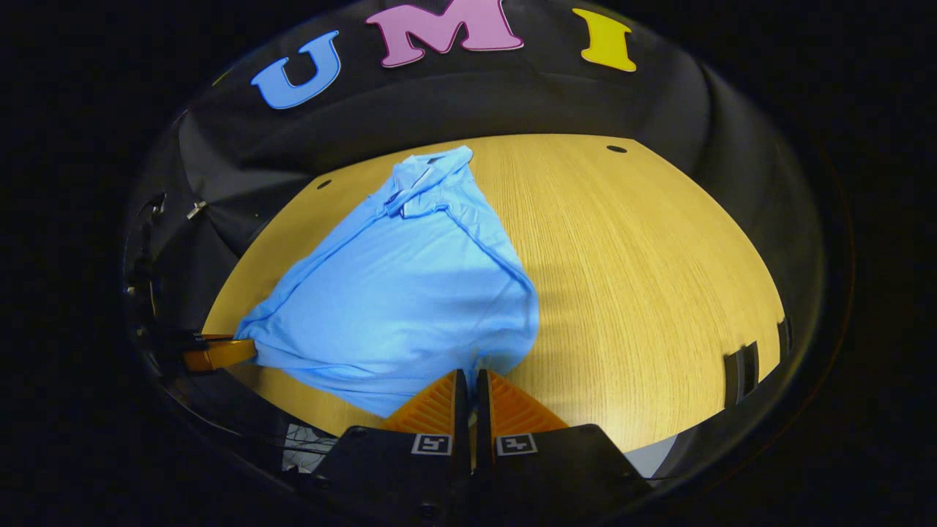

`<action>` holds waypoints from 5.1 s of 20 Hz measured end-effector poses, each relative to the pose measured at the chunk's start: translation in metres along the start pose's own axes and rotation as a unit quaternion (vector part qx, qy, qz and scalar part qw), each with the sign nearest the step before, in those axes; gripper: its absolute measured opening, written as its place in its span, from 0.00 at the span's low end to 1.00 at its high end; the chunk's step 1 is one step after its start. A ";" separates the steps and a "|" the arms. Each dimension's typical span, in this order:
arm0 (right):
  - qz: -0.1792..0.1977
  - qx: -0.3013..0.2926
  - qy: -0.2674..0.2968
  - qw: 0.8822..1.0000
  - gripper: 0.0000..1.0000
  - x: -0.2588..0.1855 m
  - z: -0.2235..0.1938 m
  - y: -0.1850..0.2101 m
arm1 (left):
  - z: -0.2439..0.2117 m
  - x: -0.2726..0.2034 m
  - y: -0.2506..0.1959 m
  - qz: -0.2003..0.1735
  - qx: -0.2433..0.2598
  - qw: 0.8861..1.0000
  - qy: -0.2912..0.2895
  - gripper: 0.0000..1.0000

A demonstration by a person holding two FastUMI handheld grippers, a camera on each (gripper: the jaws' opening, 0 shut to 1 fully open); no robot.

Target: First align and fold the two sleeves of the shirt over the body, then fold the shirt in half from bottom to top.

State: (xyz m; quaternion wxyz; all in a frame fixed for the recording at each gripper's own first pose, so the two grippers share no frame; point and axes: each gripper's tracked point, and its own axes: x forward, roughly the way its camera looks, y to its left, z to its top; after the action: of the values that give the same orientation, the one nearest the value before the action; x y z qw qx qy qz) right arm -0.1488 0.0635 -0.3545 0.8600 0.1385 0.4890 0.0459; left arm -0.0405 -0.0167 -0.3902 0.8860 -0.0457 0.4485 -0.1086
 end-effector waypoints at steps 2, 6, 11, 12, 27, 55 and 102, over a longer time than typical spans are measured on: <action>0.002 -0.004 -0.020 1.000 0.07 -0.004 0.023 0.000 | 0.023 -0.002 -0.003 -0.001 -0.007 1.000 -0.020 0.06; 0.008 -0.010 -0.066 0.998 0.07 -0.008 0.074 0.006 | 0.074 -0.009 -0.005 -0.004 -0.013 0.998 -0.063 0.06; 0.014 -0.008 -0.110 0.994 0.07 0.002 0.134 0.009 | 0.139 -0.002 -0.005 -0.004 -0.009 0.994 -0.112 0.06; 0.014 -0.006 -0.118 0.993 0.07 0.007 0.146 0.009 | 0.152 0.000 -0.006 -0.005 -0.014 0.993 -0.121 0.06; 0.004 -0.019 -0.193 0.981 0.07 0.127 0.320 -0.002 | 0.347 0.103 0.007 0.022 -0.030 0.978 -0.205 0.06; -0.043 0.001 -0.093 0.995 0.07 0.349 0.340 -0.042 | 0.398 0.311 0.028 0.102 0.010 0.988 -0.113 0.07; 0.025 -0.091 -0.312 0.946 0.98 -0.069 0.301 -0.005 | 0.286 -0.117 -0.087 0.012 0.010 0.938 -0.346 0.98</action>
State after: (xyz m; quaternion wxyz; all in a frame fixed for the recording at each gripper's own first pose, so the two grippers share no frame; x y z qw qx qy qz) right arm 0.0720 -0.0145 -0.1537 0.9770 0.0790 0.1869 0.0661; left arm 0.1090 -0.0786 -0.1129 0.9882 -0.0659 0.1132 -0.0797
